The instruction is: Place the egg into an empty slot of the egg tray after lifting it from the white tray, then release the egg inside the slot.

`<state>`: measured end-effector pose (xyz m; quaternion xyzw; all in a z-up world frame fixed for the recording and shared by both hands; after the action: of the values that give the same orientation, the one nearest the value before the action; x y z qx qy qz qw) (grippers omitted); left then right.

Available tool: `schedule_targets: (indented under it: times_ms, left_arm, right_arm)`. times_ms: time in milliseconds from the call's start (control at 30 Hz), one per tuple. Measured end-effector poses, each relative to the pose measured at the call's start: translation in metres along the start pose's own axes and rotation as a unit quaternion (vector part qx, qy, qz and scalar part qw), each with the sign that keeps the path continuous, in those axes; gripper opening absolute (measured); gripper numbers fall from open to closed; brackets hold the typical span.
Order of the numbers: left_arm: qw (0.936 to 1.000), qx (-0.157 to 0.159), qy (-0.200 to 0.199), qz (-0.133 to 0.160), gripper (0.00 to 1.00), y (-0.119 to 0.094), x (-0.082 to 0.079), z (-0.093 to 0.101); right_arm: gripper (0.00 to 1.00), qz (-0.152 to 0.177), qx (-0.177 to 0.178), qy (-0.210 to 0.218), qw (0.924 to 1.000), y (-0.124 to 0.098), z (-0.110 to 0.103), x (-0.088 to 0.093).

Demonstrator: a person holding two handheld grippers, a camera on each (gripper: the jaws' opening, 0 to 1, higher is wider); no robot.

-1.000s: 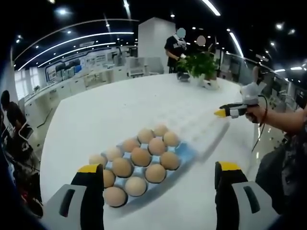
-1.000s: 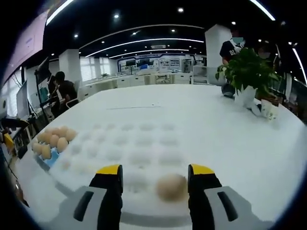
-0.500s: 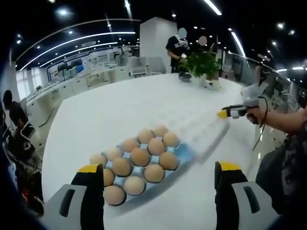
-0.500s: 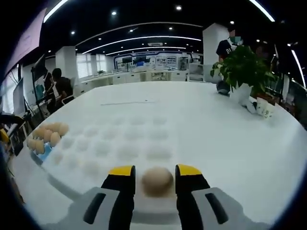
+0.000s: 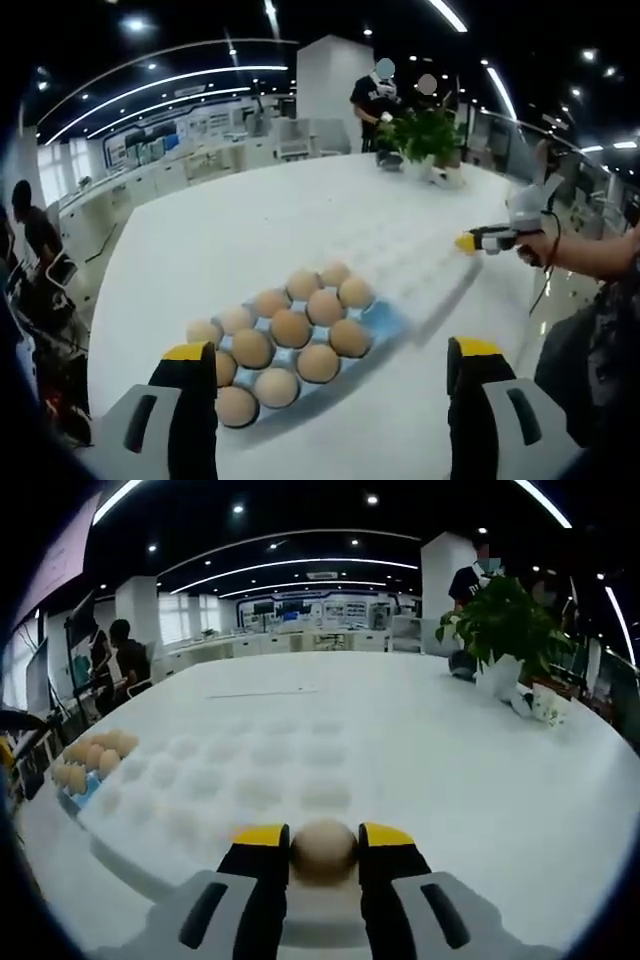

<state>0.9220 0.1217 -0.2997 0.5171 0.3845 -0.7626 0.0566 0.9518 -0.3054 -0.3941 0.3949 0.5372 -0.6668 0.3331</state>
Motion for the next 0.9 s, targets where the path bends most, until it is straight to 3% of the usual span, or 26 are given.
schedule_targets:
  times_ms: [567,900]
  left_arm:
    - [1.0,-0.008,-0.003,0.002,0.97,-0.003,-0.001,-0.004]
    - [1.0,-0.007,-0.003,0.002,0.97,-0.001,-0.002,-0.006]
  right_arm:
    - [0.26,-0.009,0.002,0.018,0.9998,-0.004,0.002,-0.007]
    - [0.26,0.021,-0.006,0.022,0.9995,-0.007,-0.001,-0.03]
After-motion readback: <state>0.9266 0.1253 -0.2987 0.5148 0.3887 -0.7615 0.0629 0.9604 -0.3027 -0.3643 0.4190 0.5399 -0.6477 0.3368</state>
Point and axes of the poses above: the point that each gripper's makers call its tool centre point, and the gripper's own axes: y roughly forward along the fingers, z roughly to its right, x roughly out of its underside, the point moved 9 cm from there along -y, roughly backward along the fingers, and after that the axes turned 15 degrees about x, right-handed, at the moved point
